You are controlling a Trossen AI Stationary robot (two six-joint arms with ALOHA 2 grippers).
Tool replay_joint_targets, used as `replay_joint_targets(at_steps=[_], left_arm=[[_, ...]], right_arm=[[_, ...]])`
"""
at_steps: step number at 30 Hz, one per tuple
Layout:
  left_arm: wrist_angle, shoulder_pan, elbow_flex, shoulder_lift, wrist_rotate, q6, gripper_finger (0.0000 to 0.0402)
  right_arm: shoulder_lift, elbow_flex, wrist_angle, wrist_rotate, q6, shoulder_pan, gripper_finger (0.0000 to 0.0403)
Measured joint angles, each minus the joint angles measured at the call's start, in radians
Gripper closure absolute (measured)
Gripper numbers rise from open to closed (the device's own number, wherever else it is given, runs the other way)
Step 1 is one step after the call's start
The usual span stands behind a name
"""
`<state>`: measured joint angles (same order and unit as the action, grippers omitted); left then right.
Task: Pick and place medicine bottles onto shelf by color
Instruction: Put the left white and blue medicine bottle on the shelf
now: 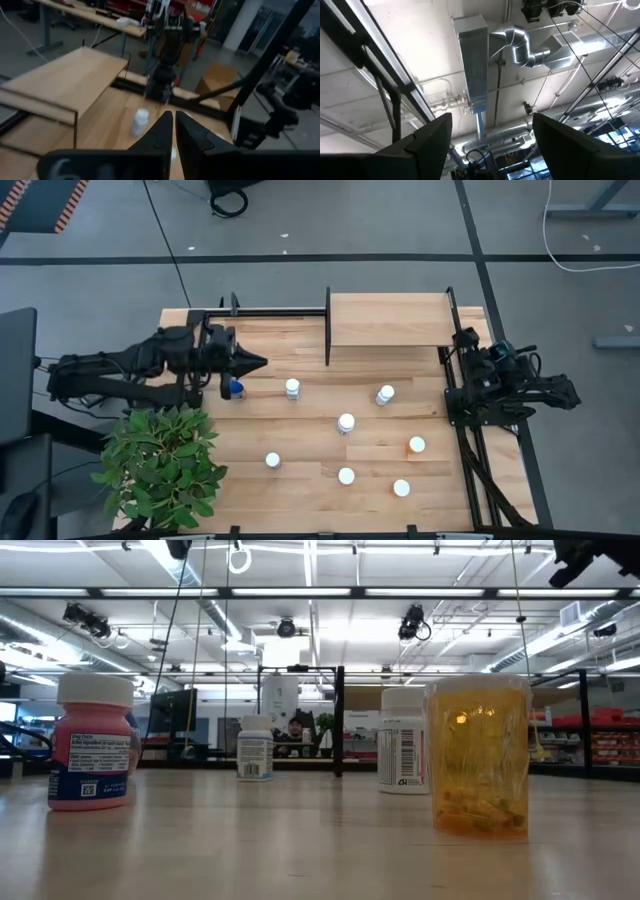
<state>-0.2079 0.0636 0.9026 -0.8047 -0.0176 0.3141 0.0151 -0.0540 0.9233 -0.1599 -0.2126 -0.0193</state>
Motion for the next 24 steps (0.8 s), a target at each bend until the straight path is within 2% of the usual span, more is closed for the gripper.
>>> replay_joint_targets(at_steps=[9,12,13,15,18,24], left_arm=[[0.026,0.001,0.167,-0.065,0.0,0.016,0.0369],[0.046,0.001,0.189,-0.071,0.0,0.042,0.0375],[0.065,0.001,0.193,-0.076,0.0,0.054,0.0376],[0.104,0.001,0.194,-0.08,0.0,0.1,0.0378],[0.136,0.001,0.193,-0.08,0.0,0.126,0.0375],[0.136,0.0,0.193,-0.097,0.0,0.108,0.037]], right_arm=[[-0.001,-0.242,-0.014,0.002,0.002,0.0,0.0118],[0.005,-0.339,-0.121,-0.014,0.128,0.0,0.0118],[0.009,-0.38,-0.2,-0.043,0.155,0.0,0.0118],[0.019,-0.469,-0.465,-0.119,0.166,0.0,0.0118],[0.116,-0.6,-0.873,-0.171,0.108,0.0,0.0118],[0.449,-0.822,-1.288,-0.172,-0.052,0.0,0.0118]])
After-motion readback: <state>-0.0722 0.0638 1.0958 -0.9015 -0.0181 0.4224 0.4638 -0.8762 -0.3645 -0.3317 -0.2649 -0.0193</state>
